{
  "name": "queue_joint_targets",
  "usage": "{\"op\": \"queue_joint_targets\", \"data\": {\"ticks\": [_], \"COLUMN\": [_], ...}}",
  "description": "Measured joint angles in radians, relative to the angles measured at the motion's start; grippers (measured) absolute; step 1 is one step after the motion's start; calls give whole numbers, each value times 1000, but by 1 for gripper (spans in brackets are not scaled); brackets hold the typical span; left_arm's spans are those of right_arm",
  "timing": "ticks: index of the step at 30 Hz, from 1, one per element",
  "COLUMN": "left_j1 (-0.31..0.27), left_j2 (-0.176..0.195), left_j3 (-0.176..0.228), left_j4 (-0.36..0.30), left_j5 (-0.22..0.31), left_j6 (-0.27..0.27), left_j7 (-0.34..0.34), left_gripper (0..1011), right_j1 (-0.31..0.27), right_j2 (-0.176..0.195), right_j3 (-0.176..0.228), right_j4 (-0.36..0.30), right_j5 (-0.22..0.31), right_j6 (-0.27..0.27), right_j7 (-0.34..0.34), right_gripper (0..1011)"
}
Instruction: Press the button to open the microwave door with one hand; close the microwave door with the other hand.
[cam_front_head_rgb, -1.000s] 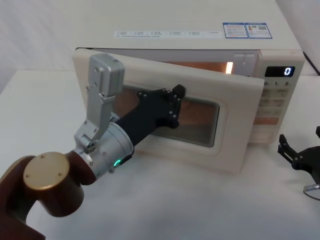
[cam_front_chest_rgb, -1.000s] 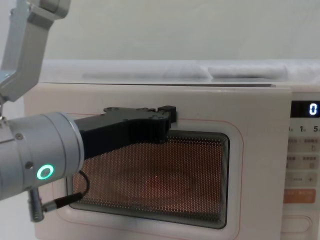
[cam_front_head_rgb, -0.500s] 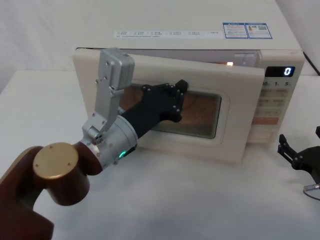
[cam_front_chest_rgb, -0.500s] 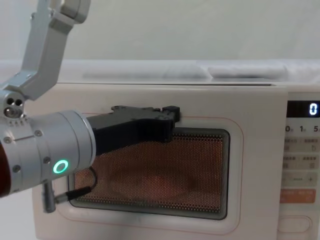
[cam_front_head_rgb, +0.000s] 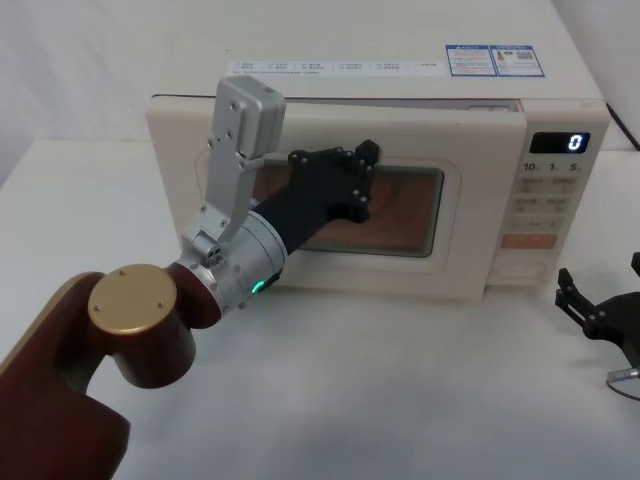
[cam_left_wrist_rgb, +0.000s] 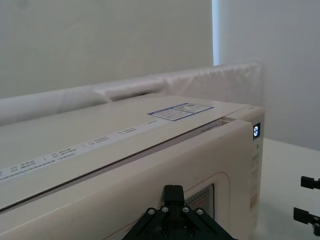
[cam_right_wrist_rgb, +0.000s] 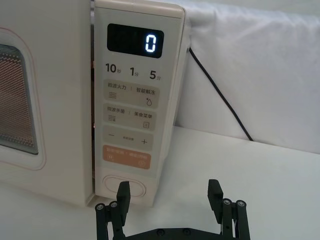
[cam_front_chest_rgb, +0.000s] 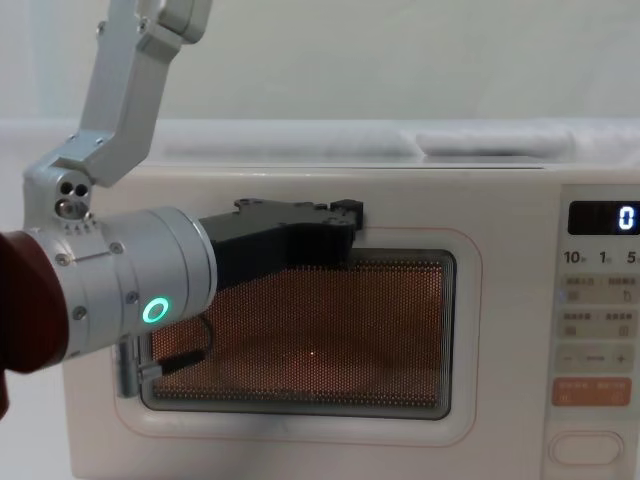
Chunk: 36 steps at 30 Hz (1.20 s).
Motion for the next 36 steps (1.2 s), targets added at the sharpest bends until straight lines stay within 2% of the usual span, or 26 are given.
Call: {"op": "queue_joint_targets", "data": {"ticks": [25, 33, 36], "left_j1": [-26, -19, -10], "left_j2": [-55, -57, -49], "left_j3": [-21, -36, -45], "left_j4": [15, 8, -9], "left_j5": [68, 63, 39], "left_j6": [79, 85, 91], "left_j7": [54, 37, 17], "left_gripper": [0, 0, 0], "right_j1": [0, 0, 0], "right_j2": [0, 0, 0], "right_j3": [0, 0, 0], "right_j4": [0, 0, 0], "right_j5": [0, 0, 0], "right_j6": [0, 0, 0], "right_j7": [0, 0, 0], "right_gripper": [1002, 1002, 1002]}}
